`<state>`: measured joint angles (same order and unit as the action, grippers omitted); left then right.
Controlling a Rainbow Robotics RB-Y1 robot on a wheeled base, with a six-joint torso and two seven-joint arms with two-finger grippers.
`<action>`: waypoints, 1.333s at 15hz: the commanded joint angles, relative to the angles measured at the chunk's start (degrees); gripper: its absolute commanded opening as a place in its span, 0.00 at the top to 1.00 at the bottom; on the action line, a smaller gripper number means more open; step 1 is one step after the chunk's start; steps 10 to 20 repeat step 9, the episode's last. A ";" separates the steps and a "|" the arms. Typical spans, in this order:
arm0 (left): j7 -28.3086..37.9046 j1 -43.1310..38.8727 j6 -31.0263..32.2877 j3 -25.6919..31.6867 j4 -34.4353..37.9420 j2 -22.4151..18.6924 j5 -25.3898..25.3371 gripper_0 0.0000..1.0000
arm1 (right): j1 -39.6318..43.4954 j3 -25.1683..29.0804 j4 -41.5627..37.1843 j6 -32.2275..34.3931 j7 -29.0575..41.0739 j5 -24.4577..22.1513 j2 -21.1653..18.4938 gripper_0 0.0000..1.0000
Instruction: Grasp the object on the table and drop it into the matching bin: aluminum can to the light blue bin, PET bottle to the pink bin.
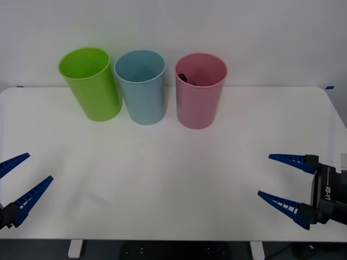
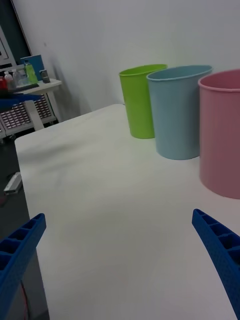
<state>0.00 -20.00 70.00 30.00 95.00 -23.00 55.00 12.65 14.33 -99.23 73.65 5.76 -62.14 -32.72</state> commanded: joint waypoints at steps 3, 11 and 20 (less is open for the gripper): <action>0.00 0.00 0.00 0.00 0.00 0.00 0.00 0.00 | 4.66 1.05 0.00 0.44 0.40 0.00 0.46 0.00; 0.00 0.00 0.00 0.00 0.00 0.00 0.00 0.00 | 6.16 1.85 0.09 0.53 -0.04 -0.26 0.46 0.00; 0.00 0.00 0.00 0.00 0.00 0.00 0.00 0.00 | 6.16 1.85 0.09 0.53 -0.04 -0.26 0.46 0.00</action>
